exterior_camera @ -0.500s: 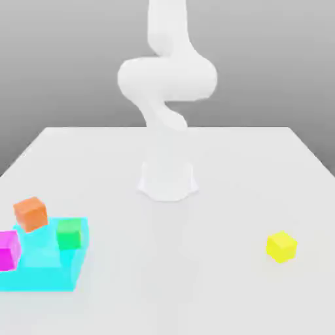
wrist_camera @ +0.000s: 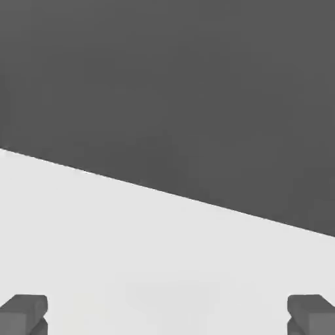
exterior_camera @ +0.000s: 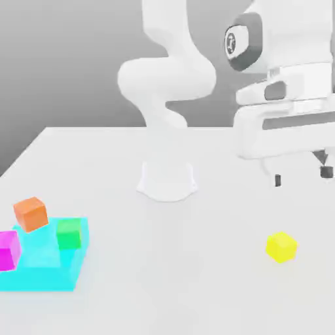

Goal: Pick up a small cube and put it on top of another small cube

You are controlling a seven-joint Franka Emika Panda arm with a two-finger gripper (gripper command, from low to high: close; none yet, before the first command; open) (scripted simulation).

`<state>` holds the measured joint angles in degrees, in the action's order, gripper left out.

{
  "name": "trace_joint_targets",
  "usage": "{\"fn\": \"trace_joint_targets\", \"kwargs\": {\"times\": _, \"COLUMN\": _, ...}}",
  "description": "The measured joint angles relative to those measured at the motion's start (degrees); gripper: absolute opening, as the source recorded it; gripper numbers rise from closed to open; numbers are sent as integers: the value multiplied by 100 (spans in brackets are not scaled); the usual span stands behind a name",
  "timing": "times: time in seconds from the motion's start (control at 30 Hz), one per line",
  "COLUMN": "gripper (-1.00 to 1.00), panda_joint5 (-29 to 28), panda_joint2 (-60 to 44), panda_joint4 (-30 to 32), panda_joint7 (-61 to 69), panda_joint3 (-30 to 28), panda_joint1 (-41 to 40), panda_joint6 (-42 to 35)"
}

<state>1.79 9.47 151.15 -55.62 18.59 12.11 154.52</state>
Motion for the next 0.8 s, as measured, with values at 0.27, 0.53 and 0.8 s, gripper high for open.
{"fn": "trace_joint_targets", "kwargs": {"times": 0.27, "gripper": 0, "panda_joint5": -1180, "panda_joint2": -1741, "panda_joint4": 625, "panda_joint7": -1256, "panda_joint3": 44, "panda_joint1": 857, "panda_joint6": 1059}}
{"fn": "trace_joint_targets", "kwargs": {"times": 0.53, "gripper": -100, "panda_joint5": -2082, "panda_joint2": -2750, "panda_joint4": 417, "panda_joint7": -1960, "panda_joint3": -1065, "panda_joint1": 1779, "panda_joint6": 1835}}
{"fn": "trace_joint_targets", "kwargs": {"times": 0.8, "gripper": -100, "panda_joint5": -1442, "panda_joint2": -2100, "panda_joint4": 576, "panda_joint7": -1470, "panda_joint3": -475, "panda_joint1": 1339, "panda_joint6": 1344}}
